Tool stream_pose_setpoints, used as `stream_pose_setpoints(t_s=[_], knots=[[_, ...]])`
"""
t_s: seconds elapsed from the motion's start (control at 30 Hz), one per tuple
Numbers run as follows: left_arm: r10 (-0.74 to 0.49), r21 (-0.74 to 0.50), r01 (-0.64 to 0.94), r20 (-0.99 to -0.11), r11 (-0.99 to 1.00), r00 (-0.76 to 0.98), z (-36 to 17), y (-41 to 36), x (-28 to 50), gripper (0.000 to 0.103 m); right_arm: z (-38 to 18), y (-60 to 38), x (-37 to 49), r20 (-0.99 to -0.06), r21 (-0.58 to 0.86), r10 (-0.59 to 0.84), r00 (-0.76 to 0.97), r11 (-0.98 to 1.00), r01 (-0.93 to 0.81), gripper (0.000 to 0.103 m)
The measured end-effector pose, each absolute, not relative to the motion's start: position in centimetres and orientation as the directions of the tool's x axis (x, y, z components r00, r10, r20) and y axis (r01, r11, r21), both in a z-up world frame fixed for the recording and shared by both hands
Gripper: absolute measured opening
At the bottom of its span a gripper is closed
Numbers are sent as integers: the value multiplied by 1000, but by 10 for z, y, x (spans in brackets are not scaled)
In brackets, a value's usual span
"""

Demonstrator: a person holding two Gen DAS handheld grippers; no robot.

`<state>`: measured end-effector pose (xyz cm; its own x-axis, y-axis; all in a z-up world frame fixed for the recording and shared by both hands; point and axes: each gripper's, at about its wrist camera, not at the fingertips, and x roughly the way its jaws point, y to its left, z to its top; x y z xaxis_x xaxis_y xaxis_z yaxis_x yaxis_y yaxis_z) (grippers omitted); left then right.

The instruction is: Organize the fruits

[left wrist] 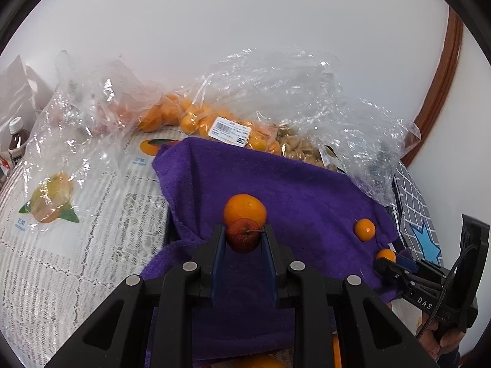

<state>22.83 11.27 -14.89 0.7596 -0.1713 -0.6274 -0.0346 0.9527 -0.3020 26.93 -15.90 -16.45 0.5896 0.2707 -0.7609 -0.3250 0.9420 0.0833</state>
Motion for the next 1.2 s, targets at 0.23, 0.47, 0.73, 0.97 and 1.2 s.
stream_pose_setpoints(t_s=[0.23,0.47,0.73,0.97,1.2], knots=[[-164,-253,-10,-655,968,737,-157,97,233,23,-163,-160,266,-764,75,258,592,946,-316,35],[-132,-199,-11,-690,980,712,-164,88,239,23,-147,-161,254,-730,57,256,633,947,-317,46],[-126,-192,-16,-704,981,699,-165,87,242,23,-145,-164,255,-723,65,251,644,952,-298,54],[-125,-189,-16,-707,982,696,-166,86,244,23,-147,-162,252,-706,61,252,662,953,-298,54],[-162,-227,12,-659,974,734,-157,85,235,37,-138,-159,241,-662,45,275,697,943,-329,53]])
